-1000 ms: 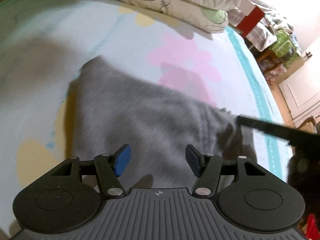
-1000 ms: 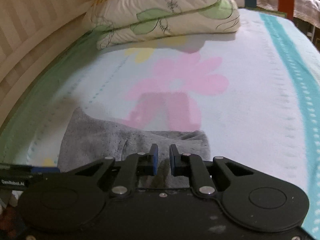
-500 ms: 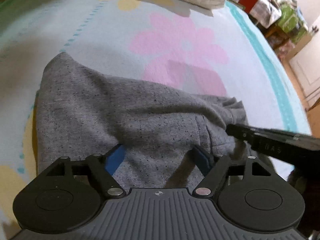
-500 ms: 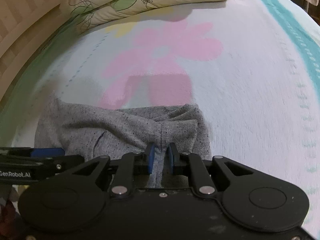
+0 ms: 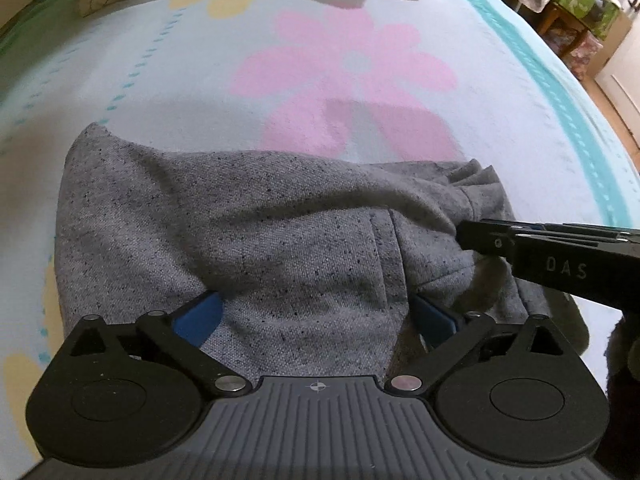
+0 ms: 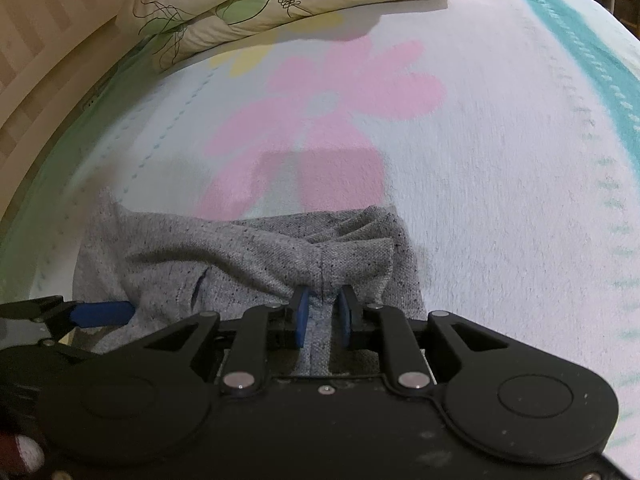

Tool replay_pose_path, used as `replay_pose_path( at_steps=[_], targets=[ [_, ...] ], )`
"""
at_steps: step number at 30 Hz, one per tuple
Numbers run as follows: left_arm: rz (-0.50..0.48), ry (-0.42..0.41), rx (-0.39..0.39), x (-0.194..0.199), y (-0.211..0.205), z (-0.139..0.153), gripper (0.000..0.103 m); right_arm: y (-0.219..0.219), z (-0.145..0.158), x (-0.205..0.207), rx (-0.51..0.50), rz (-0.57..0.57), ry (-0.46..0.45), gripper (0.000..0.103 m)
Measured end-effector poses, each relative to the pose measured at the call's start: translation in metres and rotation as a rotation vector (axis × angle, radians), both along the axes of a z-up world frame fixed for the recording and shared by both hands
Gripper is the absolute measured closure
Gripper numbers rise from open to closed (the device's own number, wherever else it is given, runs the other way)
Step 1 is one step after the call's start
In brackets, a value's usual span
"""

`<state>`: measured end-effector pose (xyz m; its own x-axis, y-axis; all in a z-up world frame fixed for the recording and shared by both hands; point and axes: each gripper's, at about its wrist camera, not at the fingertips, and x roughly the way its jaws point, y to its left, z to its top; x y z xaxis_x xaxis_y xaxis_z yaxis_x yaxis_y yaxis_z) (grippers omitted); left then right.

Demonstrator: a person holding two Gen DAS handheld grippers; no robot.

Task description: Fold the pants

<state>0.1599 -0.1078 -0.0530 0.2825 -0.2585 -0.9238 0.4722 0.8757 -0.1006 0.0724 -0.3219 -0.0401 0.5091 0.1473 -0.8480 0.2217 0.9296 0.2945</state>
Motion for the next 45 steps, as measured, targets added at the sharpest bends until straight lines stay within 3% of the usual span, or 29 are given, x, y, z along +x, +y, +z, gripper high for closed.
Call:
replay_pose_path(
  at_steps=[11, 22, 23, 25, 26, 29, 31, 37, 41, 45],
  targets=[
    [0.044, -0.029, 0.056, -0.007, -0.014, 0.000, 0.000, -0.007, -0.005, 0.000, 0.051, -0.028, 0.002, 0.084],
    [0.074, -0.065, 0.043, -0.019, -0.011, 0.005, 0.000, -0.008, -0.006, 0.000, 0.052, -0.027, 0.000, 0.084],
    [0.073, -0.061, 0.041, -0.018, -0.010, 0.008, 0.002, -0.008, -0.006, 0.000, 0.052, -0.027, 0.000, 0.084],
    [0.093, -0.074, 0.040, -0.019, -0.005, 0.016, 0.017, -0.008, -0.006, 0.000, 0.052, -0.028, 0.000, 0.084],
    [0.088, -0.082, 0.039, -0.022, -0.002, 0.022, 0.019, -0.007, -0.005, 0.000, 0.051, -0.027, 0.000, 0.084],
    [0.065, -0.122, 0.057, -0.032, 0.008, 0.036, 0.021, -0.006, 0.002, 0.000, 0.032, 0.006, -0.003, 0.082],
    [0.055, -0.149, 0.060, -0.042, 0.019, 0.046, 0.020, -0.007, 0.015, -0.004, 0.024, 0.003, -0.008, 0.074],
    [0.064, -0.134, 0.047, -0.060, 0.043, 0.054, 0.020, 0.007, 0.057, -0.033, -0.002, 0.094, -0.023, 0.073],
    [0.079, -0.122, 0.016, -0.062, 0.045, 0.055, 0.020, 0.028, 0.058, -0.050, -0.090, 0.161, 0.025, 0.073],
    [0.087, -0.133, -0.051, -0.050, 0.034, 0.061, 0.021, 0.028, 0.056, -0.056, -0.098, 0.093, 0.027, 0.072]
  ],
)
